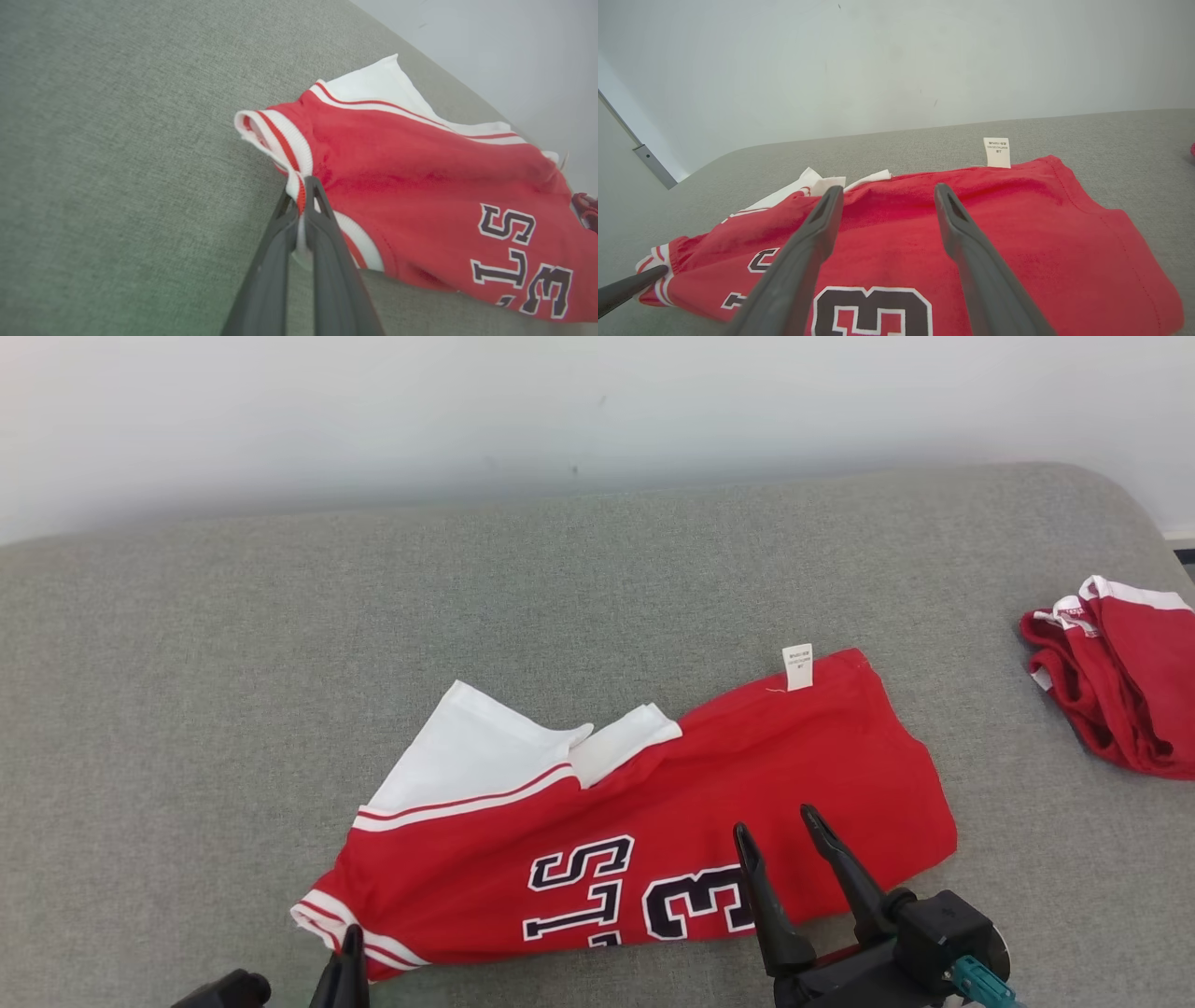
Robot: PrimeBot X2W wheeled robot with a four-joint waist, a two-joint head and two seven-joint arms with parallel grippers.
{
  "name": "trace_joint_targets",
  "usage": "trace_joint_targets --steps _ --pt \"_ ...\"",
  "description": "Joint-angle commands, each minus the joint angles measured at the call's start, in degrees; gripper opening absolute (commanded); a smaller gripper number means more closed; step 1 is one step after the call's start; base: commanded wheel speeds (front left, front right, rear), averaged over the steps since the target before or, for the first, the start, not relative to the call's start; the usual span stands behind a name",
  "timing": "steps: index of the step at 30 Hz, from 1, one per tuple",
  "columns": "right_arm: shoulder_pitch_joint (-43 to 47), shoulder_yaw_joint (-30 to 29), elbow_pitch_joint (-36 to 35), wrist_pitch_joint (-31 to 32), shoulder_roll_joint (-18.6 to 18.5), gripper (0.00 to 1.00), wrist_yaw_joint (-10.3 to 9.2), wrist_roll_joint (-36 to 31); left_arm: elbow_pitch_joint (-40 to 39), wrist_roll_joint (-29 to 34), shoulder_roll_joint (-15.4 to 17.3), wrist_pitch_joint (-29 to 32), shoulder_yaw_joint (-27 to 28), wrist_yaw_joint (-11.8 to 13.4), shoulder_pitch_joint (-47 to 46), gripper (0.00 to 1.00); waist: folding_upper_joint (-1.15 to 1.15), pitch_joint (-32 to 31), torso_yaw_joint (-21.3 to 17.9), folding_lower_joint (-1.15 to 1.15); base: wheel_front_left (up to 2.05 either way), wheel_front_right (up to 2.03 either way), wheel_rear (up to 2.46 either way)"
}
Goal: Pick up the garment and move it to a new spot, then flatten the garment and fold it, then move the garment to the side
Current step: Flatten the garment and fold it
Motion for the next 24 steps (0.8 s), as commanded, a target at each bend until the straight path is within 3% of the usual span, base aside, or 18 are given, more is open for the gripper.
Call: trace_joint_targets --steps 1,7,16,19,24 --pt "-0.1 -0.2 0.0 -0.2 0.1 1.00 -0.12 -0.2 -0.4 0.3 -0.2 -0.1 0.6 1.4 1.0 0.98 0.00 -0.1 0.0 0.01 0.00 0.00 0.00" --pt "0.4 -0.4 0.3 -0.5 0.1 1.00 -0.12 0.1 -0.5 0.7 0.0 -0.3 1.7 5.6 3.2 1.00 0.00 -0.9 -0.3 0.01 0.00 0.00 0.00" --pt "1.4 -2.0 0.3 -0.7 0.1 1.00 -0.12 0.0 -4.3 5.1 4.4 -0.9 5.0 12.0 5.3 1.00 0.00 -3.5 -0.9 0.01 0.00 0.00 0.00" --pt "2.0 -3.0 0.0 -0.9 0.1 1.00 -0.12 0.0 -7.9 9.2 4.0 -1.3 7.1 10.2 4.7 1.00 0.00 -4.8 -1.0 0.01 0.00 0.00 0.00" --pt "3.2 -4.7 -0.4 -0.5 0.1 1.00 -0.12 -0.3 -13.8 22.2 0.1 -1.3 12.9 4.1 6.0 1.00 0.00 -7.1 -1.2 0.01 0.00 0.00 0.00"
